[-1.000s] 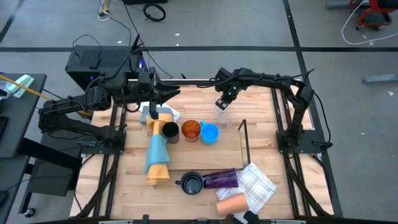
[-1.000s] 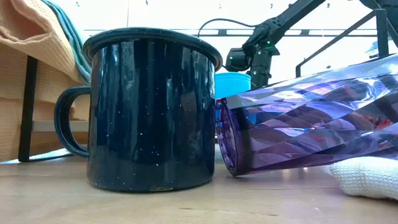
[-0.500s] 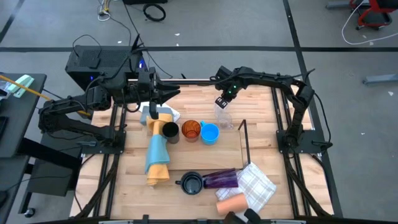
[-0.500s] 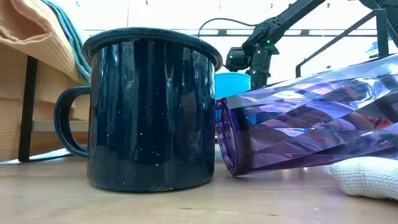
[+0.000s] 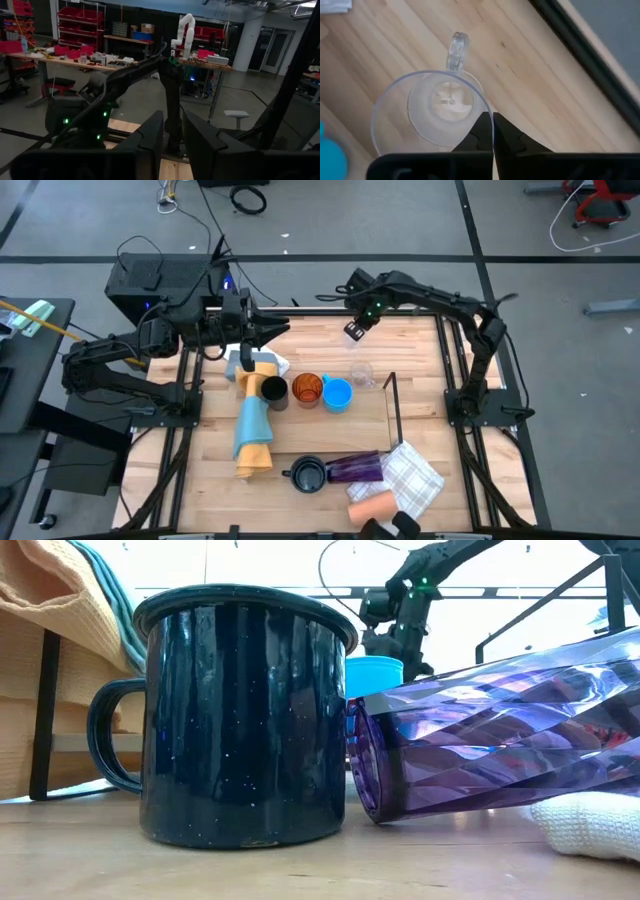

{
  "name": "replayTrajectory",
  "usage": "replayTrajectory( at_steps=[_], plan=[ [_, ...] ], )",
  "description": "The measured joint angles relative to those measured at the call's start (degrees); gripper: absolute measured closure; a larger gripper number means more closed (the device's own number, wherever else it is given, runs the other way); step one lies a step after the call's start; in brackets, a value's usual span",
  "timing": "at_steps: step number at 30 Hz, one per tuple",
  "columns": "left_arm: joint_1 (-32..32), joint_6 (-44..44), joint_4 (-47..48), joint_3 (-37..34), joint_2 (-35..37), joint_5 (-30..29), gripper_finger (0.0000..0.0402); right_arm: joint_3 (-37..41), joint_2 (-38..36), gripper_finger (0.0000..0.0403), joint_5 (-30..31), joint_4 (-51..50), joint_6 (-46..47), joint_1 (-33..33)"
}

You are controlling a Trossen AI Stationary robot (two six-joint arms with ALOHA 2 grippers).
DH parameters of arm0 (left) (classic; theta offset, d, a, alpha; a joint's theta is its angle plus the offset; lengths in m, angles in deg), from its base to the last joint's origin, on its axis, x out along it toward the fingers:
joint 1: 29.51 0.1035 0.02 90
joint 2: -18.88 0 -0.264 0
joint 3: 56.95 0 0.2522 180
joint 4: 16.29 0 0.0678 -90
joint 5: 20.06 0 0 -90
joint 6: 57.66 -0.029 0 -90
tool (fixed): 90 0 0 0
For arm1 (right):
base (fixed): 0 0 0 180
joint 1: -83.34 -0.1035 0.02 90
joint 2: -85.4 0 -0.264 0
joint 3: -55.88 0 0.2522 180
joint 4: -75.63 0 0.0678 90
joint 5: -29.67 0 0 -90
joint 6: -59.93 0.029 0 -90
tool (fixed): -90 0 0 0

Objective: Stack small to large cups/mugs on shelf
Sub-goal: Put the top transparent mug on the shelf

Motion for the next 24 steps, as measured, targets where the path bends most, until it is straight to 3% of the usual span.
replayTrajectory(
  at_steps=[11, 24],
  plan=[
    [-0.01, -1.57, 0.00, 0.00, 0.00, -0.01, 0.0322, -12.10, -0.08, 0.0402, 4.05, -15.32, -1.47, -5.95],
    [-0.02, -2.61, 0.05, 0.00, 0.00, 0.00, 0.0322, -13.05, -0.63, 0.0403, 5.45, -23.15, 1.90, -12.48]
  ],
)
